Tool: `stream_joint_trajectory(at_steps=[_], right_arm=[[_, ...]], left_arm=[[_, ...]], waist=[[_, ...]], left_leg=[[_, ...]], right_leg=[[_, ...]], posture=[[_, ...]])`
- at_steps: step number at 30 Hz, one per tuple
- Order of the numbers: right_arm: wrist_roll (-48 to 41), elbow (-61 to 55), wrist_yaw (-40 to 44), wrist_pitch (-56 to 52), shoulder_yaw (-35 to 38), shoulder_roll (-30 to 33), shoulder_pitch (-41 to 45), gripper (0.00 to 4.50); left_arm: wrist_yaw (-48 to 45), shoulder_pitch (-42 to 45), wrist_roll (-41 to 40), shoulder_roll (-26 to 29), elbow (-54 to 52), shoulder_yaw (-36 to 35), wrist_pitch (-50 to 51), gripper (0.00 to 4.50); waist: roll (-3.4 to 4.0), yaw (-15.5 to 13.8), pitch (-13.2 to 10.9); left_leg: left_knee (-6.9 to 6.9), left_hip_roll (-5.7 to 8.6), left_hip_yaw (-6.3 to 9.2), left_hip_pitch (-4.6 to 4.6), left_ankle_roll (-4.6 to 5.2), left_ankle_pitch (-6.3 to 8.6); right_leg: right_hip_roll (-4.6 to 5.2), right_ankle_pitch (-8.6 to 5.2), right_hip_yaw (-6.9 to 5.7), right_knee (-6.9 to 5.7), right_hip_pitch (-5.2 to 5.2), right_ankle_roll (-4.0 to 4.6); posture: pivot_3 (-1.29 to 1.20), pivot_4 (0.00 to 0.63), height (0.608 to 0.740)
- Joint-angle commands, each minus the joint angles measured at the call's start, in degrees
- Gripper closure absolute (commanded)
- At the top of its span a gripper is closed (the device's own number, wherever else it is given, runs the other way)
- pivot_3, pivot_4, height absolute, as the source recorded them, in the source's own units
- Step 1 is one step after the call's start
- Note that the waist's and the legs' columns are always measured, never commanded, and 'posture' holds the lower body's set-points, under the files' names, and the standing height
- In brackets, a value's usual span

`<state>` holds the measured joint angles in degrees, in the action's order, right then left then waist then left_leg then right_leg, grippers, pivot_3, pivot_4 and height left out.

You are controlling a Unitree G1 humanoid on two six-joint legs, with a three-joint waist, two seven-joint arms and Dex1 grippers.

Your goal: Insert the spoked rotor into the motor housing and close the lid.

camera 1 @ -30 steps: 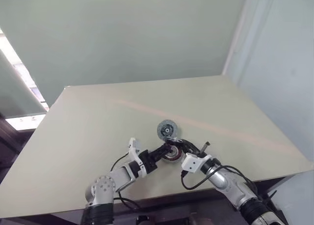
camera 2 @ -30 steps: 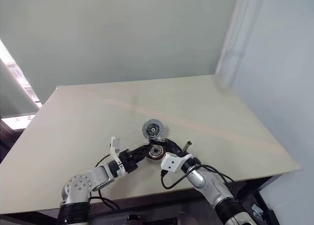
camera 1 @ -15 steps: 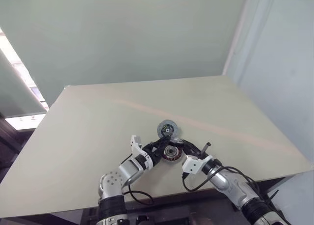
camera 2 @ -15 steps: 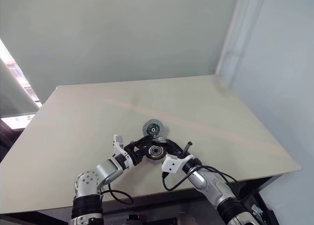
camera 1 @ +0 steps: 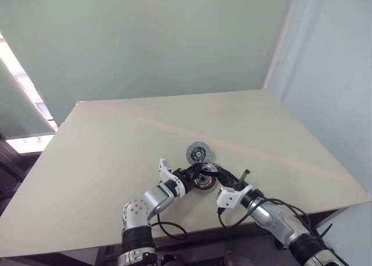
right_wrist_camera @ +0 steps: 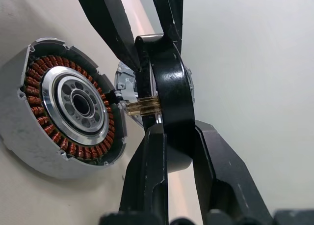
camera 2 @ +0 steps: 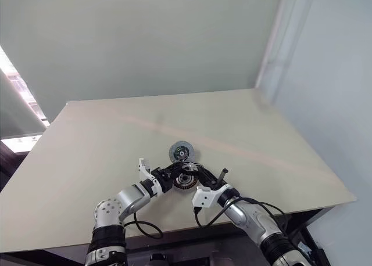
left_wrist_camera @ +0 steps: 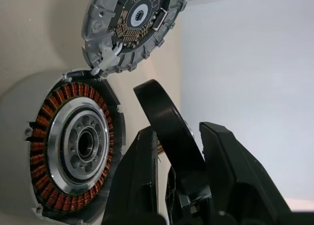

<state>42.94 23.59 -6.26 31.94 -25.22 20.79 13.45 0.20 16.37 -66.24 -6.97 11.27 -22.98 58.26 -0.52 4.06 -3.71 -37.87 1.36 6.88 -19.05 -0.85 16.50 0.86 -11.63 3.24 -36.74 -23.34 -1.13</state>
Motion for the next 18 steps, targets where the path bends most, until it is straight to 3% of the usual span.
stream_joint_trajectory(at_steps=[1,3,6,8,15,18], right_arm=[[-0.9,-3.5,-1.4,2.0,0.2,-0.5,1.6,4.16],[-0.9,-4.2,-2.1,0.7,0.9,-0.7,1.1,4.16],[-2.8,-5.4,-1.4,-1.6,2.1,-1.6,0.2,3.15],[-3.3,-5.2,-0.9,-1.0,1.8,-1.5,0.4,2.50],[-5.1,-4.1,-0.2,-0.4,1.7,-1.9,0.5,0.06],[-7.4,-3.5,0.9,-3.0,3.1,-2.8,-0.4,0.02]], left_arm=[[1.3,1.4,-1.8,-2.9,-0.2,0.0,-0.8,3.59],[2.1,1.4,-3.4,-3.2,-0.1,-0.3,-1.2,3.64],[3.3,1.4,-6.3,-3.9,0.1,-0.8,-1.9,3.76],[4.2,1.4,-8.1,-4.2,0.2,-0.9,-2.5,4.21],[5.6,1.2,-13.4,-4.1,-0.9,0.0,-3.0,4.22],[6.3,0.9,-16.2,-3.3,-1.7,0.1,-2.6,4.22]], waist=[[0.00,0.0,0.0],[-0.01,0.0,0.0],[-0.02,0.0,0.0],[-0.03,0.0,0.0],[-0.06,0.0,0.0],[-0.07,0.0,0.0]], left_leg=[[0.00,0.00,0.00,0.00,0.00,0.00],[0.00,0.01,0.00,0.00,0.00,0.00],[0.00,0.01,0.01,-0.01,0.00,0.00],[0.00,0.01,0.00,0.00,0.00,0.00],[-0.02,0.03,0.00,0.00,0.00,0.00],[-0.02,0.03,0.00,0.00,0.00,0.00]], right_leg=[[0.00,0.00,0.00,0.00,0.00,0.00],[0.00,0.00,0.01,0.00,0.00,0.00],[0.00,0.00,0.01,0.00,0.00,0.00],[0.00,0.00,0.02,0.00,0.00,0.00],[0.00,0.01,0.05,0.00,0.02,-0.02],[0.00,0.02,0.05,0.00,0.02,-0.02]], posture=[[0.00,0.000,0.740],[0.00,0.000,0.740],[0.00,0.000,0.740],[0.00,0.000,0.740],[0.00,0.000,0.740],[0.00,0.000,0.740]])
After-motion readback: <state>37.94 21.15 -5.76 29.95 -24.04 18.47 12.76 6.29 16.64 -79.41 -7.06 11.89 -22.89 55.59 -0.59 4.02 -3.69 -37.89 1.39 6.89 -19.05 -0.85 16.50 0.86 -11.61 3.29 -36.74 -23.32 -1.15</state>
